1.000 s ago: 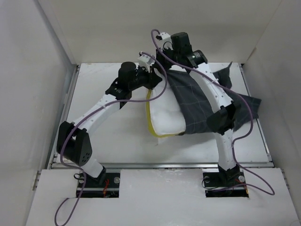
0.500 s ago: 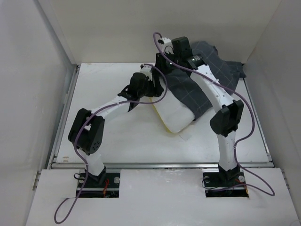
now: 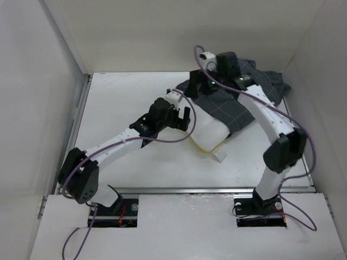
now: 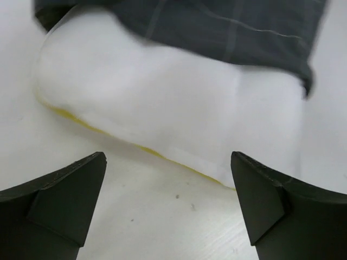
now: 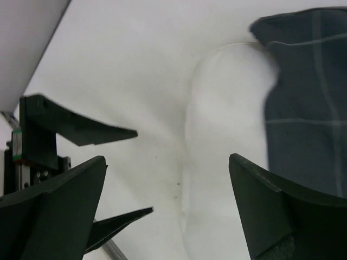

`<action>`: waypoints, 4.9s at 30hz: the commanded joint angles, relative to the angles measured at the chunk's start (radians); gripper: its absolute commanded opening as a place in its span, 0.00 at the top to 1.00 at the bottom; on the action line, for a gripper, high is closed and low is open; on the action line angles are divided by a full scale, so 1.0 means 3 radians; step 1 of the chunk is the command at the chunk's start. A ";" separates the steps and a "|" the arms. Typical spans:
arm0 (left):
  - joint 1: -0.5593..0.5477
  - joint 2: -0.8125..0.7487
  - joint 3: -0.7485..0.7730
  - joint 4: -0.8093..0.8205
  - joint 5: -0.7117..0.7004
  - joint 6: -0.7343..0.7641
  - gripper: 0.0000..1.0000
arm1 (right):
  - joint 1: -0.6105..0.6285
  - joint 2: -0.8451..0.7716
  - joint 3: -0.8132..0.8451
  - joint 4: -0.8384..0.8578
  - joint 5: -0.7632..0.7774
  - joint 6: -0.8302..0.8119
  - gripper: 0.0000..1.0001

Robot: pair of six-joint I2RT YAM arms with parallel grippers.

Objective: Put the pillow into the pillowcase

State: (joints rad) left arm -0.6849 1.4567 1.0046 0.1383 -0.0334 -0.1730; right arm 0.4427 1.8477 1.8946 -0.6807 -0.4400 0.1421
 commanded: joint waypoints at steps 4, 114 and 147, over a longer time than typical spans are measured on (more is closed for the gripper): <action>-0.0610 -0.0070 0.0158 -0.0179 0.0597 0.1275 0.00 | -0.0692 -0.1152 -0.1178 0.0530 0.0448 0.0451 0.00; 0.1010 0.0860 0.0113 0.0562 0.0796 -0.1377 0.30 | 0.0457 0.0793 0.0469 -0.0063 0.1374 -0.0760 0.42; 0.0770 0.1500 0.0404 0.2534 0.2304 -0.1636 0.90 | 0.0595 0.0970 0.2316 -0.0676 -0.0991 -0.0623 1.00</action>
State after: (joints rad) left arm -0.4252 1.9217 1.1019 0.5816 0.5137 -0.5869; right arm 0.5766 2.2059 2.5164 -0.8917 -0.3698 -0.0963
